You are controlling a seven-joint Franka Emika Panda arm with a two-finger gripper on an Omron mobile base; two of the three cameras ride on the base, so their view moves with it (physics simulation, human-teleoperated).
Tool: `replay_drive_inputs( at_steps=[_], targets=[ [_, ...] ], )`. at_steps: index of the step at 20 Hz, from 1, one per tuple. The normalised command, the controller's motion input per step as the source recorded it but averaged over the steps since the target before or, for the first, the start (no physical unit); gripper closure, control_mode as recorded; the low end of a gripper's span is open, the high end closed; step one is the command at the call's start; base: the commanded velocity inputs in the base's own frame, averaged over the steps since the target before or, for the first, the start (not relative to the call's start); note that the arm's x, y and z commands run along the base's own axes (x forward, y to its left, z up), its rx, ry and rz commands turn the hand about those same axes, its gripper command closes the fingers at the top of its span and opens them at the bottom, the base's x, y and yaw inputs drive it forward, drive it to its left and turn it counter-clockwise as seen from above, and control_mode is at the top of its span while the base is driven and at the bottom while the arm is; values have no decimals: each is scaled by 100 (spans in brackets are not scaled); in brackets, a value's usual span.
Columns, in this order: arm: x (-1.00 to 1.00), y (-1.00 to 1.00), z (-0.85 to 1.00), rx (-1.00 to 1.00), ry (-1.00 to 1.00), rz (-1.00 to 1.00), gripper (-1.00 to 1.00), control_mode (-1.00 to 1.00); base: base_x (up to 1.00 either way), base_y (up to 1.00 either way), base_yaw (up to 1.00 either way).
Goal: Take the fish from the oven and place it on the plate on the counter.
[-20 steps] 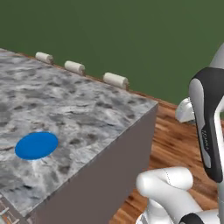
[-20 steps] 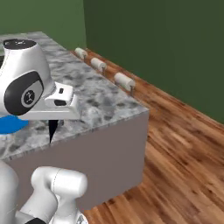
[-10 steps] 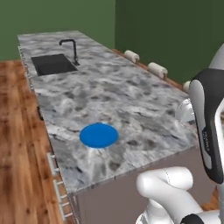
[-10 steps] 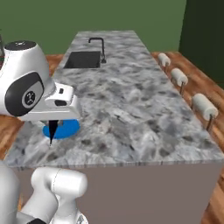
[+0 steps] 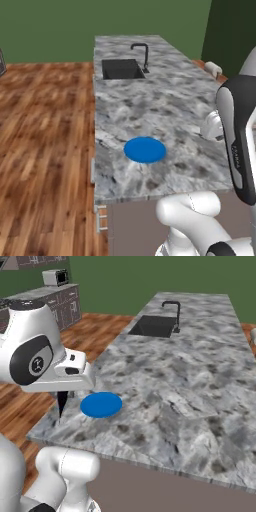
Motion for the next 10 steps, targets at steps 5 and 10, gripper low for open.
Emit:
replay_drive_inputs(
  at_steps=[5, 10],
  targets=[
    [0, 0, 0, 0, 0, 0, 100, 100, 73, 9, 32],
    [0, 0, 0, 0, 0, 0, 100, 100, 37, 0, 2]
  ],
)
